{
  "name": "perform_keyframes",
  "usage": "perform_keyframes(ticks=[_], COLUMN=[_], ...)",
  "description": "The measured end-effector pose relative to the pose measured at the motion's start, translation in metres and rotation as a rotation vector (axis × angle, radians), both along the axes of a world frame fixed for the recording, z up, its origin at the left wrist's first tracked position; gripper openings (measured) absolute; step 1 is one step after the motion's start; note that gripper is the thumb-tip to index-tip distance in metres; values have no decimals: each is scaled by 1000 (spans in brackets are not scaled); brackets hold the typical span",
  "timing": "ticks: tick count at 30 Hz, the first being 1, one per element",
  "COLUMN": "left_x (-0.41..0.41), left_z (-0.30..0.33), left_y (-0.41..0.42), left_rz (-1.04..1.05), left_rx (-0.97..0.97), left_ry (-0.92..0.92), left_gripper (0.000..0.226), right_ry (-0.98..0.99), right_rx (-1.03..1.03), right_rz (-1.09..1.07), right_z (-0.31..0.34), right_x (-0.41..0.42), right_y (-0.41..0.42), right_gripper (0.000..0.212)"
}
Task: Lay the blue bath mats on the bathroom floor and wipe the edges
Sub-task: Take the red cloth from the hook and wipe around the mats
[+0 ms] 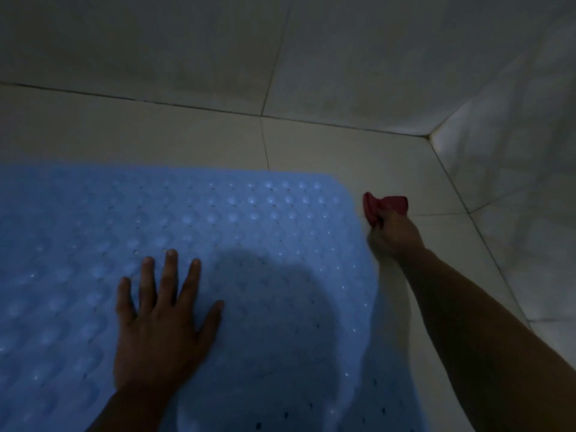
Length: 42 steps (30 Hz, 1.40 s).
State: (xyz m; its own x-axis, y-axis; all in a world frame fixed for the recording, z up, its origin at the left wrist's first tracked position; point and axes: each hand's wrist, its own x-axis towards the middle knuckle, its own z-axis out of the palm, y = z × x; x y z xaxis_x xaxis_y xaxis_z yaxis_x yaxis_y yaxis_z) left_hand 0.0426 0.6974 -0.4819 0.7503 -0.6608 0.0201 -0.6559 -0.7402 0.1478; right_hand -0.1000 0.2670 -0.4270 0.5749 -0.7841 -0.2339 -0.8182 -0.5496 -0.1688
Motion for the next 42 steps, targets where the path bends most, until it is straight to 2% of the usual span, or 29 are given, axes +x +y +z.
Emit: perform_keyframes(ticks=[3,7,18,25,28,30,32,34,36,40,42], left_x=[-2,-1,-3,-1,5,3,-14,-52,-104,-215,-258], left_z=[1,1,-5,-13,-13,3,21,33,36,36,32], left_y=[0,-2,-1,-1,-4,-9,-13,-7,9,60,85], left_rz=[9,21,32,33,31,35,53,76,53,-157,-305], left_rx=[9,21,-28,-21,38,106,79,-40,-155,-174,-103], left_ry=[-3,4,20,16,101,175,173,173,213,199,163], left_gripper=[79,80,81,84,87,86,79,72,77,76,75], right_ry=[-167,-281,-325,-234,-139,-46,45,130,165,163,171], right_rx=[-40,-51,-8,64,113,142,179,202,219,273,276], right_rz=[15,45,28,65,180,215,250,262,243,118,78], right_z=[-26,-33,-28,-28,-19,-4,6,14,17,26,32], right_x=[-30,-54,-122,-181,-202,-215,-225,-228,-230,-249,-267], right_y=[23,44,111,132,138,141,142,142,142,160,173], right_gripper=[68,69,64,68,74,70,66,61,61,71,64])
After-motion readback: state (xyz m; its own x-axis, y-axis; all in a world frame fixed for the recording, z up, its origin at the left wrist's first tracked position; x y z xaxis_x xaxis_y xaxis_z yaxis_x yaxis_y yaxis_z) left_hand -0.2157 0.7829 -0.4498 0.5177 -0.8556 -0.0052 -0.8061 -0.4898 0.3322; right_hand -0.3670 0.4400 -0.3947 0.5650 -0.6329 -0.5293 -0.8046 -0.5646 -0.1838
